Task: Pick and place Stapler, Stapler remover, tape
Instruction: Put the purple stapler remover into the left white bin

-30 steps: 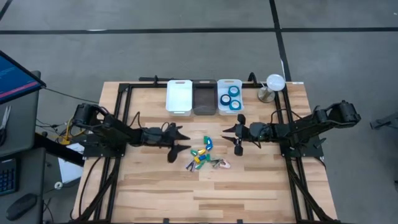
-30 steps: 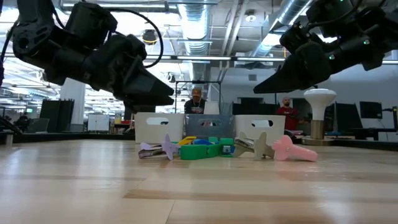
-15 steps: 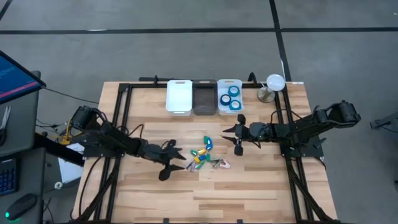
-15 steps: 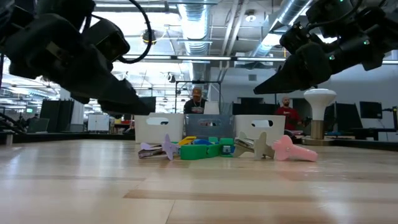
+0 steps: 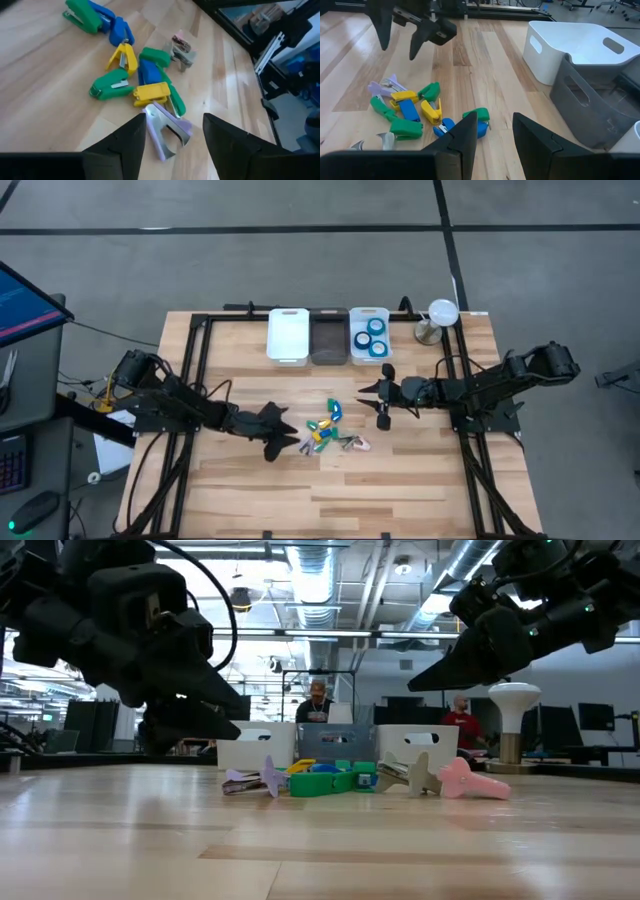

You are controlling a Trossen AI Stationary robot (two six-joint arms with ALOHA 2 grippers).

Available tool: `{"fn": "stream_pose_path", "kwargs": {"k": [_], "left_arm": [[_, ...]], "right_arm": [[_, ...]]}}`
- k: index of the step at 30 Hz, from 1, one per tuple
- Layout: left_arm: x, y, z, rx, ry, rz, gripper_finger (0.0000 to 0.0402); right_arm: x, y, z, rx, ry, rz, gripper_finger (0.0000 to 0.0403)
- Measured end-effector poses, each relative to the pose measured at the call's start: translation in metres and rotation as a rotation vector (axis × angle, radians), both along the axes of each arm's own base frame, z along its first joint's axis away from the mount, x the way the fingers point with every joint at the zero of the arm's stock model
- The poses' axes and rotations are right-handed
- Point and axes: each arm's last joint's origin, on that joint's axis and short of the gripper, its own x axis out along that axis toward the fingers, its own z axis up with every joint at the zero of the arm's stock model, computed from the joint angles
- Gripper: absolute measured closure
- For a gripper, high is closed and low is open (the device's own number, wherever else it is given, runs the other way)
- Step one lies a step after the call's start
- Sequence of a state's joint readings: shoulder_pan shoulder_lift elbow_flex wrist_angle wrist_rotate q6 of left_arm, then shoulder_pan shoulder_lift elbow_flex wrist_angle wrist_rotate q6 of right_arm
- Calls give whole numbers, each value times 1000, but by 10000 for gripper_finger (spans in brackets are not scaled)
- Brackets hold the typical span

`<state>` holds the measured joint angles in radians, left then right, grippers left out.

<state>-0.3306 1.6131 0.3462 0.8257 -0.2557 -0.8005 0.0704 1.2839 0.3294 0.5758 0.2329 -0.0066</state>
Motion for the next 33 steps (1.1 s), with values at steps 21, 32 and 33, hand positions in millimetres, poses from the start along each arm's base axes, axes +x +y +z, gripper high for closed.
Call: {"fn": "stream_pose_path", "kwargs": {"k": [21,32,33], "left_arm": [[18,-22,-31,93,74,80,219],[15,-31,-30,78,74,19,219],[15,-31,-30,76,75,18,219]], "right_arm": [[0,0,0,0,0,0,286],[0,0,0,0,1,1,286],[0,0,0,0,1,1,286]]}}
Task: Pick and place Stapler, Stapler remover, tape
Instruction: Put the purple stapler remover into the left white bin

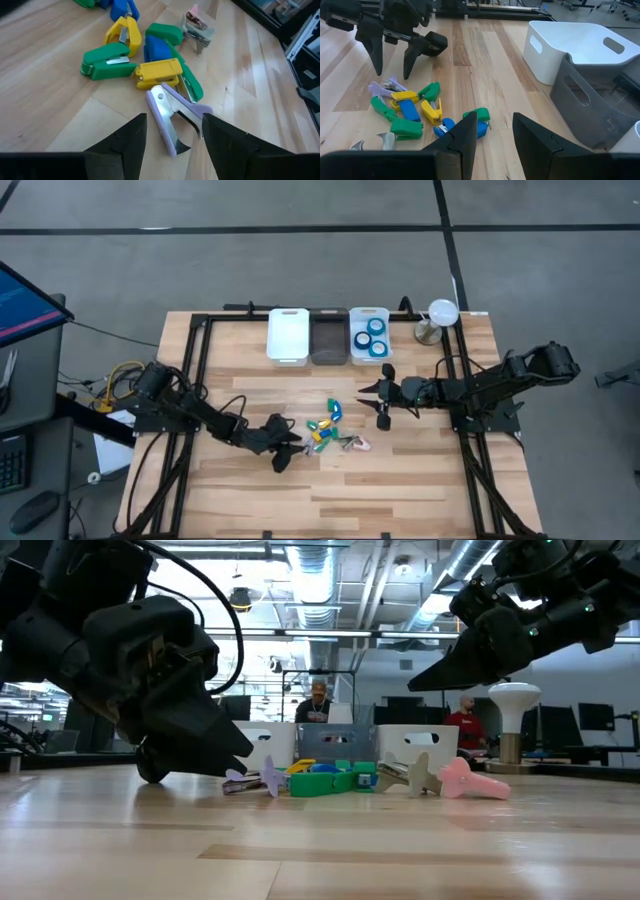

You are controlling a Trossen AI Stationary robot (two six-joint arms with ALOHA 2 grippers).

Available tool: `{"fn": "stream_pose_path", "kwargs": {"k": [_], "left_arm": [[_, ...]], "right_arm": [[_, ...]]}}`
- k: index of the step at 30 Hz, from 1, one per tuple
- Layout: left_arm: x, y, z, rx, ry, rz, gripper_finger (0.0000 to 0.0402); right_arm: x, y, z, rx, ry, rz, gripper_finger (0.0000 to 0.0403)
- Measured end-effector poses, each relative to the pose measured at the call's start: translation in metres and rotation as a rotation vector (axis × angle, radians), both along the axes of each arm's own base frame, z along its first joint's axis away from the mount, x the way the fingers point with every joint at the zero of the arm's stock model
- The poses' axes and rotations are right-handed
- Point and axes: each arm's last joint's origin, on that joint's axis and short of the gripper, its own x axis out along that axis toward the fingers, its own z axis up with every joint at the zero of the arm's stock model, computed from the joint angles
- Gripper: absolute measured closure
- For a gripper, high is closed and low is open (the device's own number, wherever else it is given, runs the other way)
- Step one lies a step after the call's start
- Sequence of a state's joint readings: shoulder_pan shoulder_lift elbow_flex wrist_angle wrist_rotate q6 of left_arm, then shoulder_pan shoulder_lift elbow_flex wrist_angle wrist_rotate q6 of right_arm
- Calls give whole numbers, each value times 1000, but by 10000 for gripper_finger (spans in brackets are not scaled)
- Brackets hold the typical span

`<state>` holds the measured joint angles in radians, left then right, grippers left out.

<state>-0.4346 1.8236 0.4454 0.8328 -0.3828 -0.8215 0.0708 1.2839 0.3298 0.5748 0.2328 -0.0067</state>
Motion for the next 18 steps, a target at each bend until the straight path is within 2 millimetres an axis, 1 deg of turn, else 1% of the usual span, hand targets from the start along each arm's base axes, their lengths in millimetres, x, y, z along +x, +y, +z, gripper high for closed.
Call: {"fn": "stream_pose_path", "kwargs": {"k": [3,6,18], "left_arm": [[0,-1,0,-11,4,-12,221],[0,-1,0,-21,7,-17,232],[-2,-1,-4,9,65,-35,306]], "right_arm": [[0,0,0,0,1,0,286],[0,0,0,0,2,0,286],[0,0,0,0,2,0,286]]}}
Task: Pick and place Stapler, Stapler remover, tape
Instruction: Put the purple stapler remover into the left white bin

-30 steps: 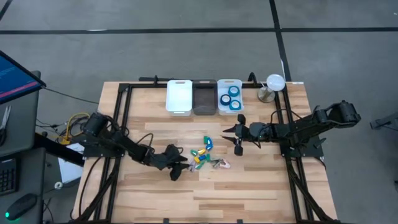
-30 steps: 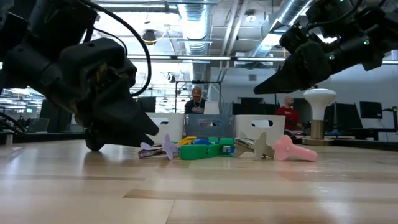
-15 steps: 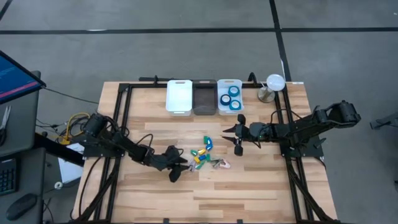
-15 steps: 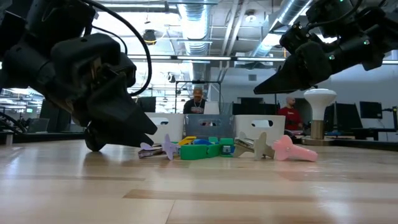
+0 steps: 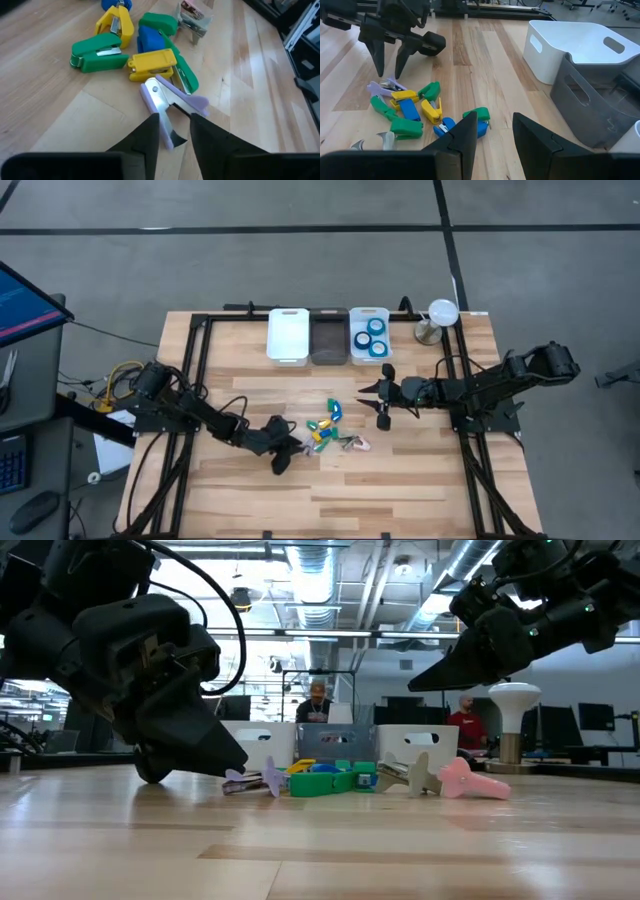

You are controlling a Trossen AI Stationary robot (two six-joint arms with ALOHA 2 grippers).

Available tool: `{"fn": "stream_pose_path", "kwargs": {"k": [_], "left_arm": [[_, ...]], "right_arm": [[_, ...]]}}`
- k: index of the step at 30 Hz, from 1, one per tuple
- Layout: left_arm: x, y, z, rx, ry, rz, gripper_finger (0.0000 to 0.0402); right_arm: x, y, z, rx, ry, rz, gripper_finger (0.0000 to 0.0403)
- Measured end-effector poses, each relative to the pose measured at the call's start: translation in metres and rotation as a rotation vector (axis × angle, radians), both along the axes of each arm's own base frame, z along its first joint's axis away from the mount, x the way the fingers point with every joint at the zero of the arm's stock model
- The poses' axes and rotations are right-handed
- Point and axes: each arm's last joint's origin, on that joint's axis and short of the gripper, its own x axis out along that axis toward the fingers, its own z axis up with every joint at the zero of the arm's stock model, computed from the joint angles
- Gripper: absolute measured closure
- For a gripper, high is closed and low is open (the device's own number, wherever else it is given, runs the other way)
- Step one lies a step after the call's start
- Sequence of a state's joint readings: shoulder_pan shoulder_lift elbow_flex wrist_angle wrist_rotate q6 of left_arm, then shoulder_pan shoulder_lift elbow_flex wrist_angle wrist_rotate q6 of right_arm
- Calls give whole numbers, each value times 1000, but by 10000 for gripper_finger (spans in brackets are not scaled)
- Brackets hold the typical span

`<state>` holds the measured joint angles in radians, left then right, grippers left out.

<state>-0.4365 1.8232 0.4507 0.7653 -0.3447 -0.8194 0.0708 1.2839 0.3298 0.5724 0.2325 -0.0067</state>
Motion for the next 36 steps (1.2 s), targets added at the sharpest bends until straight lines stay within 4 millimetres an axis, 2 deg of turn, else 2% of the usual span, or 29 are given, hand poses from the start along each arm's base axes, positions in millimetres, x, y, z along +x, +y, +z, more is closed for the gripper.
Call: {"fn": "stream_pose_path", "kwargs": {"k": [7,17,27,36], "left_arm": [[-2,-1,-2,40,24,-63,343],[-2,-1,-2,42,26,-65,396],[-2,-1,-2,43,22,-67,398],[9,-7,4,70,1,-117,399]], "right_arm": [[0,0,0,0,0,0,286],[0,0,0,-1,1,0,286],[0,0,0,0,1,0,286],[0,0,0,-1,5,0,286]]}}
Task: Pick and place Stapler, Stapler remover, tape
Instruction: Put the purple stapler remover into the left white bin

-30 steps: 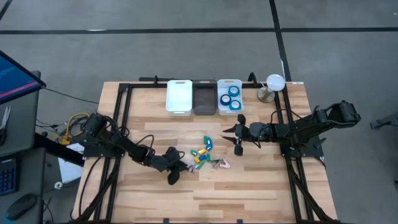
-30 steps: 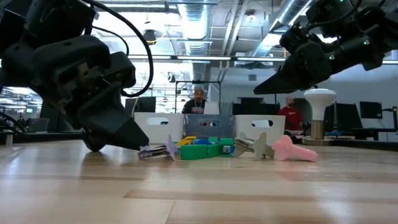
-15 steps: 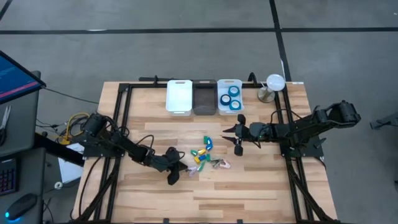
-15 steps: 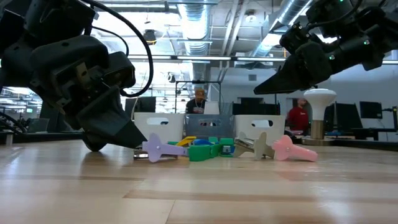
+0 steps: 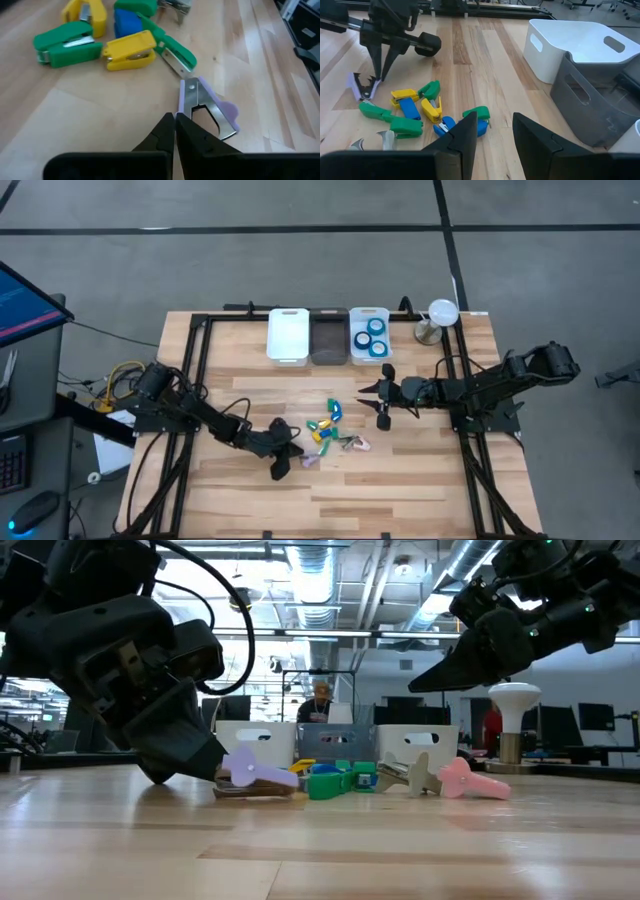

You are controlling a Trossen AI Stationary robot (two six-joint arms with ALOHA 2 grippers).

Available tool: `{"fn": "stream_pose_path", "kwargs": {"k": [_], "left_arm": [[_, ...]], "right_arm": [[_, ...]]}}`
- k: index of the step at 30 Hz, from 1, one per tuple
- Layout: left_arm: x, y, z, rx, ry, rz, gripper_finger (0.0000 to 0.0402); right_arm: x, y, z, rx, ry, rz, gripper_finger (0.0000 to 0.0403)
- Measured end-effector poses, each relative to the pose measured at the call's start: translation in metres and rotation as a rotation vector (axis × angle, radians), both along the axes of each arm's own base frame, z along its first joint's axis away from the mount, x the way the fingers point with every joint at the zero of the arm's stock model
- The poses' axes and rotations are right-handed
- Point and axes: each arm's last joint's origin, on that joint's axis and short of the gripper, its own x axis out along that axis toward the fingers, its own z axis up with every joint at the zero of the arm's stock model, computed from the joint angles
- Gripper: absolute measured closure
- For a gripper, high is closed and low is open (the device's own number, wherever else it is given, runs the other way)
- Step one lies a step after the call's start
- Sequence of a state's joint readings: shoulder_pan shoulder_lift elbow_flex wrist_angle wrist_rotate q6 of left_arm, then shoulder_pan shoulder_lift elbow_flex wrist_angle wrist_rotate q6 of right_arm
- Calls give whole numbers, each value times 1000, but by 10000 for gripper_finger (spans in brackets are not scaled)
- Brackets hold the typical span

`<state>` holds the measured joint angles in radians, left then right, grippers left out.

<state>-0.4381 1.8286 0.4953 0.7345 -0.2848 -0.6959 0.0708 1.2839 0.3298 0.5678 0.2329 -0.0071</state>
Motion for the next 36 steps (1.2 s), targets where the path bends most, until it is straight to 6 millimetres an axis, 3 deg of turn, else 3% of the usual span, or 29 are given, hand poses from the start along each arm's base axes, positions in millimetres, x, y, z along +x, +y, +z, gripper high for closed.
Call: {"fn": "stream_pose_path", "kwargs": {"k": [7,22,36], "left_arm": [[1,0,5,1,-16,-21,400],[0,-2,42,117,-183,-6,400],[10,25,43,165,-183,90,400]], "right_arm": [[0,0,0,0,1,1,286],[0,0,0,0,-1,1,286],[0,0,0,0,-1,1,286]]}}
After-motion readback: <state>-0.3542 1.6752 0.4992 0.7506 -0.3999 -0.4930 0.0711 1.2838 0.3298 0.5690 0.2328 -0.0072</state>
